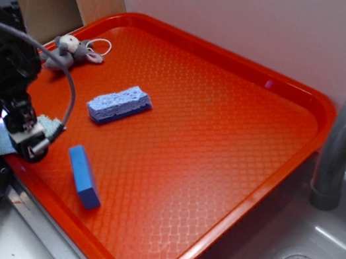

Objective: Grab the blue cloth.

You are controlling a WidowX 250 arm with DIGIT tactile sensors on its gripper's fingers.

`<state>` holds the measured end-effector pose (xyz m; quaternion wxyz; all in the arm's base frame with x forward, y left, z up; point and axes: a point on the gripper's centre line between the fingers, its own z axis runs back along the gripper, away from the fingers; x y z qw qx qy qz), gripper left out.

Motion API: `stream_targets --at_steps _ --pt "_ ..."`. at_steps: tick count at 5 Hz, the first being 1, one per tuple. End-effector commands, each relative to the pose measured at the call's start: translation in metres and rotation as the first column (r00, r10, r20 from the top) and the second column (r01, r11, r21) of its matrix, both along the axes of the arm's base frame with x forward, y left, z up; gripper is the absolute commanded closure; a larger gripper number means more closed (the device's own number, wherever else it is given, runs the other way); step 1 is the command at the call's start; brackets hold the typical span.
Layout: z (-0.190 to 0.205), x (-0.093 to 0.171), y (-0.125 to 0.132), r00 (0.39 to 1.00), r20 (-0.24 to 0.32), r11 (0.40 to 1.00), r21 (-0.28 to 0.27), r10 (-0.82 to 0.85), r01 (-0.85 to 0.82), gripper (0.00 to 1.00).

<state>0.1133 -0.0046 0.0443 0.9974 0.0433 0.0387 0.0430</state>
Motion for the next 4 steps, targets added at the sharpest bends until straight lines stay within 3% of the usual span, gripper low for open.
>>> stream_targets --at_steps 1,2,4 --pt "-0.021 -0.001 0.021 0.998 -0.045 0.996 0.087 -0.032 0.036 0.00" --pt "-0.019 0.006 0.036 0.999 -0.039 0.991 0.126 -0.029 0.034 1.00" --pt "-0.012 0.018 0.052 1.000 -0.021 0.991 0.129 -0.015 0.018 1.00"
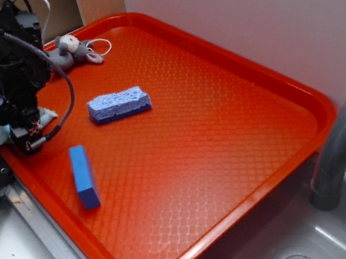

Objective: Grab the blue cloth.

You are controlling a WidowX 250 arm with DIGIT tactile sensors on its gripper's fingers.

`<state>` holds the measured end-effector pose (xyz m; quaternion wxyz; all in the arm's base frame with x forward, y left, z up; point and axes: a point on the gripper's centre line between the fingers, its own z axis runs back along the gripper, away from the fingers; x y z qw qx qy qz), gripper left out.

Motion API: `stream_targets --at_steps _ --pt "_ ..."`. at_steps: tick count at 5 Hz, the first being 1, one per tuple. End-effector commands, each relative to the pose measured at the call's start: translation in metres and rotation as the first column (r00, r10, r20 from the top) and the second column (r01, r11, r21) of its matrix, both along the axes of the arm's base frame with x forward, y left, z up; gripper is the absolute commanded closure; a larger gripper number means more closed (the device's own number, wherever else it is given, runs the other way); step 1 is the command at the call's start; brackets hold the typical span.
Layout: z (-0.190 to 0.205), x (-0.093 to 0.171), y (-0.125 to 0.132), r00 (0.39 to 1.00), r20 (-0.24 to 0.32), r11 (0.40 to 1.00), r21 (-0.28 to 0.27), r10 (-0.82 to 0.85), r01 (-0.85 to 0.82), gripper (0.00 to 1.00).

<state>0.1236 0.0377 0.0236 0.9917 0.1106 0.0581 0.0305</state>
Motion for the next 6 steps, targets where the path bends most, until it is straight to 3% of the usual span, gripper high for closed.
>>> stream_targets --at_steps 1,2,3,4,5,6 --pt "0.038 0.011 0.018 0.992 0.110 0.998 0.011 0.058 -0.059 1.00" --pt "0.089 0.032 0.016 0.932 0.357 0.992 0.091 0.053 -0.091 1.00" --pt "0.143 0.061 -0.026 0.847 0.532 0.997 0.075 -0.015 -0.029 1.00" --pt "0.192 0.084 -0.053 0.885 0.466 1.000 0.022 -0.022 0.013 1.00" --pt "0.242 0.092 -0.064 0.931 0.366 0.999 -0.042 0.000 0.017 1.00" --pt "0.244 0.093 -0.068 0.954 0.297 0.994 -0.110 0.029 0.004 1.00"
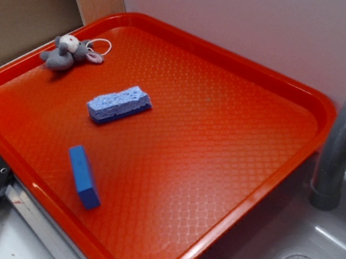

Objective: Grab the blue cloth.

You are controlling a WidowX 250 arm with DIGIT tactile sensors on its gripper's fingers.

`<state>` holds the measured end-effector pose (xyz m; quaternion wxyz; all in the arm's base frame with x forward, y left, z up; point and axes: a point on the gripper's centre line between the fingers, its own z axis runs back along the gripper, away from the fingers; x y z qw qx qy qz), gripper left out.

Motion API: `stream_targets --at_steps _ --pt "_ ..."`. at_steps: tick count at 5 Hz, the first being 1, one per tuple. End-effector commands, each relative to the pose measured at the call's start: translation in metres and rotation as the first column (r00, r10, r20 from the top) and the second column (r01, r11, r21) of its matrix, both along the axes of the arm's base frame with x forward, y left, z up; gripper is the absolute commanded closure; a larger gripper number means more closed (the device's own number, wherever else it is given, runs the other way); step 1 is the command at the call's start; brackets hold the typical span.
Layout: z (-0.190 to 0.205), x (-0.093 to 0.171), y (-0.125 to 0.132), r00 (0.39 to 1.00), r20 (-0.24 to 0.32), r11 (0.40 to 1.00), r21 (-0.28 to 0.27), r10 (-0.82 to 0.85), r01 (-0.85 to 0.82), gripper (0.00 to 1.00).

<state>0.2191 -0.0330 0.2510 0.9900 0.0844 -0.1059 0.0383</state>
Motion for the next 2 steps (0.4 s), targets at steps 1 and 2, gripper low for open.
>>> stream_targets --at_steps 1,2 --pt "0.0124 -0.0052 -0.0009 1.000 -0.017 0.994 -0.107 0.014 -0.016 1.00" --pt "0.0077 -0.0065 -0.0037 1.000 0.016 0.997 -0.076 -0.011 0.012 1.00"
